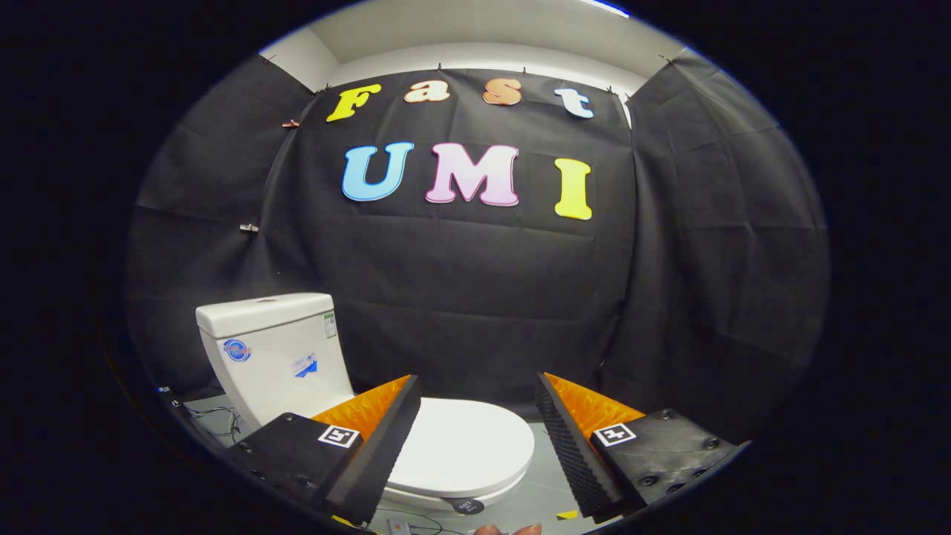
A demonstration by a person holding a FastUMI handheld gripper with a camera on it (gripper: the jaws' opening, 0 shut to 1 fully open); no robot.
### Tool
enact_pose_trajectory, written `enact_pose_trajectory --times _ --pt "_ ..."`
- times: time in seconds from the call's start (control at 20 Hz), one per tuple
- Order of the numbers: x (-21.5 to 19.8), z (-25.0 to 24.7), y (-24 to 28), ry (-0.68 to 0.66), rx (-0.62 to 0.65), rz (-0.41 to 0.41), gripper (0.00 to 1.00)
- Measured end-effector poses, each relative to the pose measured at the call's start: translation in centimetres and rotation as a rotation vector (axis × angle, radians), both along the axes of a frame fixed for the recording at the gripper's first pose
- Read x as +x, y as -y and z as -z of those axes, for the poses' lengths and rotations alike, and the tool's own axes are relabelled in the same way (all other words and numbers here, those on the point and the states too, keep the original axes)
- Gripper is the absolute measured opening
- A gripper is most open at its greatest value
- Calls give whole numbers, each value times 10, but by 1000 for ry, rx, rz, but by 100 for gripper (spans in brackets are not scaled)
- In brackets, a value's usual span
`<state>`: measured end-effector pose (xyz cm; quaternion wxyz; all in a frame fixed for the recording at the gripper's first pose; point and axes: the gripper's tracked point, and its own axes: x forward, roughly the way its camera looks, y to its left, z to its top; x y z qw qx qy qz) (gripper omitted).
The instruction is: Open the toilet lid.
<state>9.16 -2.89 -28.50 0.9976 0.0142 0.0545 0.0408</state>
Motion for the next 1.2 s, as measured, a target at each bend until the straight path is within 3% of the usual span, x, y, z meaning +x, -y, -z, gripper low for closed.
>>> enact_pose_trajectory --times 0.45,1.2 --pt "0 127 17 -251 241 -20 99" --pt "4 263 47 -627 768 41 99"
